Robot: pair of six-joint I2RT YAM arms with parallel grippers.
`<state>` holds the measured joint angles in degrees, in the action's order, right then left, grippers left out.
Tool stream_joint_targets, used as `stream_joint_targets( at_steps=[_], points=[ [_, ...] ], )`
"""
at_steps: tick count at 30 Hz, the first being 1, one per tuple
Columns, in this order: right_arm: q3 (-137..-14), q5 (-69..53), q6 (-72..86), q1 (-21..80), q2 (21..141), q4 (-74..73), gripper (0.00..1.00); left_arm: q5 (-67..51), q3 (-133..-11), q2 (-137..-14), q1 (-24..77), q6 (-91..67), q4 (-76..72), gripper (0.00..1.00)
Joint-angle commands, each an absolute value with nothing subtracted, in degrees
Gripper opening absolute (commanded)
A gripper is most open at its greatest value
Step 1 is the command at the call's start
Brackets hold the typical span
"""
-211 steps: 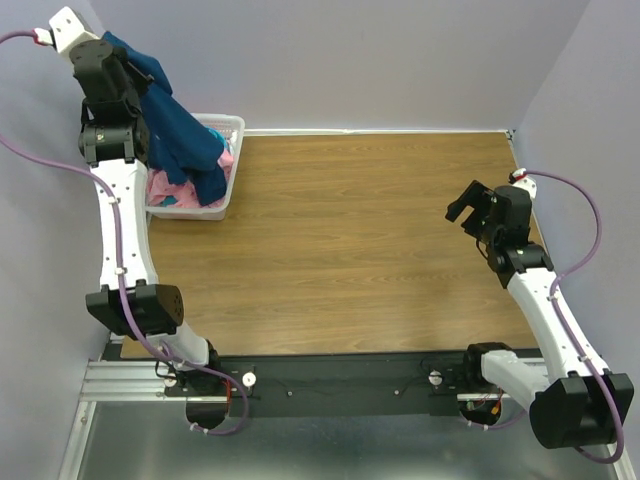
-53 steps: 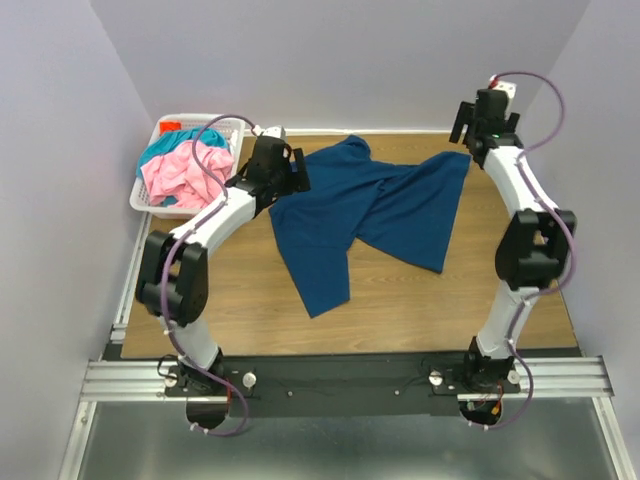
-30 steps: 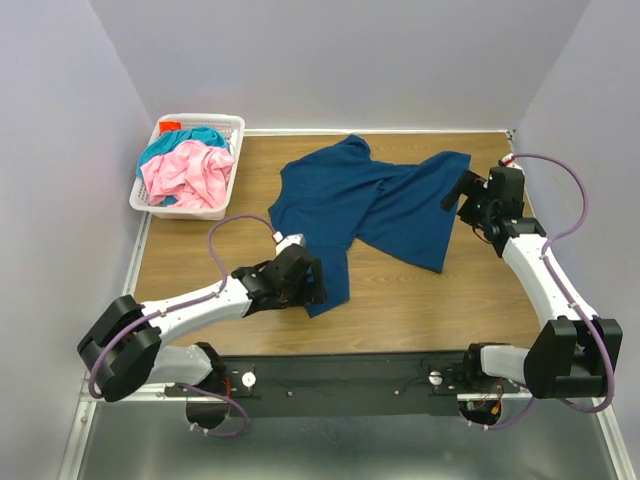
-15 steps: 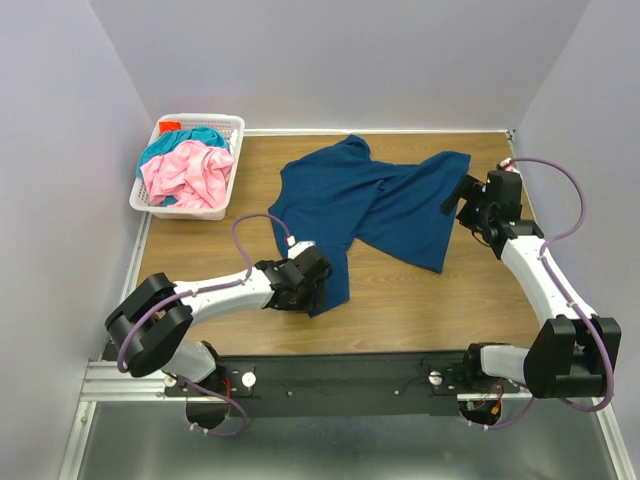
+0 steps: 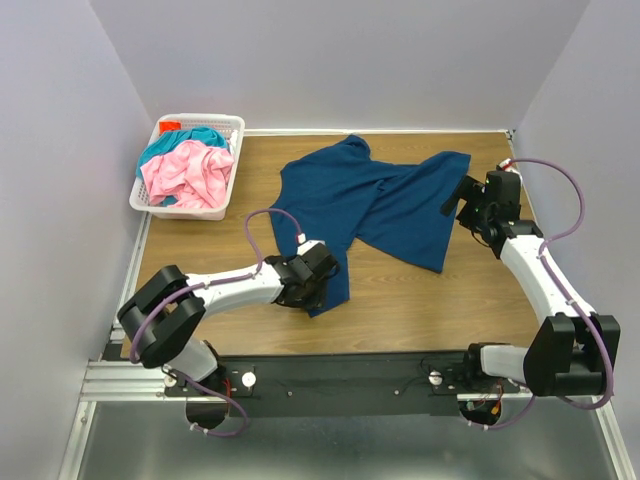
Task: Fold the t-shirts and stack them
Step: Flatten the tshirt out
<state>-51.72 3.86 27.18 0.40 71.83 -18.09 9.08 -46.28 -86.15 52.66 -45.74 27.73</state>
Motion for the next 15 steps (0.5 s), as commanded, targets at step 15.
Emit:
stream_joint_targets(
  at_steps=[15],
  points=[
    [-50.98,6.50,26.90,0.26,73.13,-17.93,1.00,11.77,-49.22,-92.46,56.60,-41.92,34.27,0.61]
  ],
)
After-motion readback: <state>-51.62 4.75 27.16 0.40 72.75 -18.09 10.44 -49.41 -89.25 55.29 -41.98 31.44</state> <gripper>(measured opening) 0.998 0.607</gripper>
